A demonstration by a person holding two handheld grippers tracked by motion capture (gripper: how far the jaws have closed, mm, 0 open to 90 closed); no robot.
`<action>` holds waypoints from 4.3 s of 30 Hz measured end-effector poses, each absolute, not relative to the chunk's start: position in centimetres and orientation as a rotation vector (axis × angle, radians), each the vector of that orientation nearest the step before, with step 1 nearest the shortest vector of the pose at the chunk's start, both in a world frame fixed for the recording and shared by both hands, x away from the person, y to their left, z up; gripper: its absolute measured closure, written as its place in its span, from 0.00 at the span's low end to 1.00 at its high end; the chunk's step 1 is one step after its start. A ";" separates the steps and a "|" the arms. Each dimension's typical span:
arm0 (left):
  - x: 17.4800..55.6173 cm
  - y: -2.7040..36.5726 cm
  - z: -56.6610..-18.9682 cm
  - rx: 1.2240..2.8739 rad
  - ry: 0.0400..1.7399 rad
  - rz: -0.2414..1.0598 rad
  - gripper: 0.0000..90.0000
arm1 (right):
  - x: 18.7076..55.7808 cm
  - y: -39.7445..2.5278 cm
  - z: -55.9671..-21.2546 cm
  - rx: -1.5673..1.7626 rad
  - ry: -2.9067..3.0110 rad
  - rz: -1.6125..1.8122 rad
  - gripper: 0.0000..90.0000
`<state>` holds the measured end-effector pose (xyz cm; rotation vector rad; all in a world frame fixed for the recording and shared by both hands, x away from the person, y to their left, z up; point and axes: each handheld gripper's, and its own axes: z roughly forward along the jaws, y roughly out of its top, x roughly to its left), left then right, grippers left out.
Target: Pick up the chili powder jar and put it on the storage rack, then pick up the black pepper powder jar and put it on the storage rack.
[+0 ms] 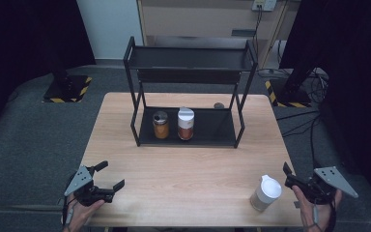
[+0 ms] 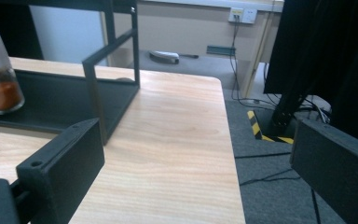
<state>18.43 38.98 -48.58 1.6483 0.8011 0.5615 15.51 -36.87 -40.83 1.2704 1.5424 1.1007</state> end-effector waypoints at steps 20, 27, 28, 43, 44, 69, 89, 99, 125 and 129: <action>18.5 39.0 -48.6 1.648 0.787 0.563 0.00 | 15.1 -37.5 -43.2 1.324 1.545 1.083 0.04; 18.5 39.0 -48.6 1.649 0.791 0.559 0.00 | 15.2 -37.6 -43.2 1.331 1.545 1.090 0.04; 18.5 39.0 -48.6 1.649 0.793 0.558 0.00 | 15.2 -37.6 -43.2 1.330 1.546 1.089 0.04; 18.5 38.9 -48.6 1.654 0.790 0.562 0.00 | 15.2 -37.7 -43.2 1.329 1.546 1.103 0.04; 18.5 38.9 -48.6 1.653 0.790 0.562 0.00 | 15.2 -37.7 -43.1 1.324 1.546 1.103 0.04; 18.4 39.0 -48.6 1.649 0.799 0.559 0.00 | 15.0 -38.7 -40.3 1.267 1.593 1.215 0.03; 18.2 38.9 -48.5 1.628 0.831 0.568 0.00 | 13.7 -38.1 -38.6 1.159 1.726 1.315 0.03; 17.9 38.6 -48.0 1.621 0.844 0.594 0.00 | 14.0 -37.3 -39.0 1.138 1.784 1.293 0.03; 17.2 38.2 -48.2 1.631 0.840 0.581 0.00 | 15.2 -36.2 -41.4 1.162 1.965 1.222 0.10; 17.2 38.2 -48.2 1.632 0.836 0.582 0.00 | 15.4 -36.0 -41.8 1.167 1.988 1.206 0.16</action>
